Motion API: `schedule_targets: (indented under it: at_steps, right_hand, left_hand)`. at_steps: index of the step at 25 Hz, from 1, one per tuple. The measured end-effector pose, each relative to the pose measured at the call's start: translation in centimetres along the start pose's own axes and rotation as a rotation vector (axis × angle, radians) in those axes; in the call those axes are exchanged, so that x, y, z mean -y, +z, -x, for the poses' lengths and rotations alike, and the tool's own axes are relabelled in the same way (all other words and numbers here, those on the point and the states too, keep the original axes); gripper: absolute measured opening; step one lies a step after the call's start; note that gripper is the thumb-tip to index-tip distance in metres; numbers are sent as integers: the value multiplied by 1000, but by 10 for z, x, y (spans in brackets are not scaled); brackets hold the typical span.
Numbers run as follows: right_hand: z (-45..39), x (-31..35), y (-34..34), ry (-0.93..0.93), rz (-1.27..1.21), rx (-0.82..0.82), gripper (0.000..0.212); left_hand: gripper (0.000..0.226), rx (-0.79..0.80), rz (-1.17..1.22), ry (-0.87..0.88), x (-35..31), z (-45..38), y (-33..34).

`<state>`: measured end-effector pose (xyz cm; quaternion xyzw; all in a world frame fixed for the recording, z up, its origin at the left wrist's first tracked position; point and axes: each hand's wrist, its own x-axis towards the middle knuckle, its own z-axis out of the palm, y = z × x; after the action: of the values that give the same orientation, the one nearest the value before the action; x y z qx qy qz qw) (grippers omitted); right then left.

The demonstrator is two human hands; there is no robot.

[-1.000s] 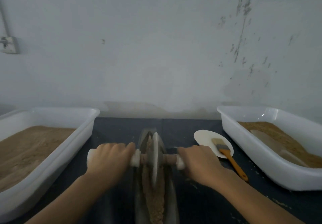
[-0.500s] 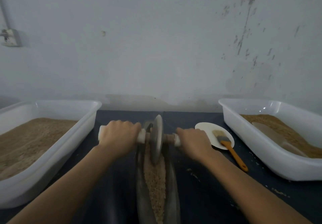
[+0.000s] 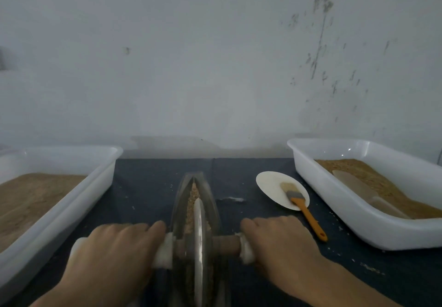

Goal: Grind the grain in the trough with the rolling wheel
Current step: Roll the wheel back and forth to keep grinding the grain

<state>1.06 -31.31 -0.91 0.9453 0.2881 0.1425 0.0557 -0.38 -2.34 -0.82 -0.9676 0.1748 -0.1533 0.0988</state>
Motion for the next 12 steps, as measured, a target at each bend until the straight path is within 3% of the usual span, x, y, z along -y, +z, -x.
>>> schedule_targets:
  at_steps: [3,7,9,12]
  right_hand:
    - [-49,-9,12,94,56,-38,24]
    - [-105,-14,7,140,172,-154,22]
    - [-98,-10,4,106,172,-129,23]
    - [-46,2,-5,31,72,18,27]
  left_hand:
    - [23,-65,-35,-120,7,-45,16]
    - [26,-161,87,-253,15,-79,28]
    - [36,-210,126,-197,11,-64,26]
    - [39,-91,104,-101,-3,-20,15]
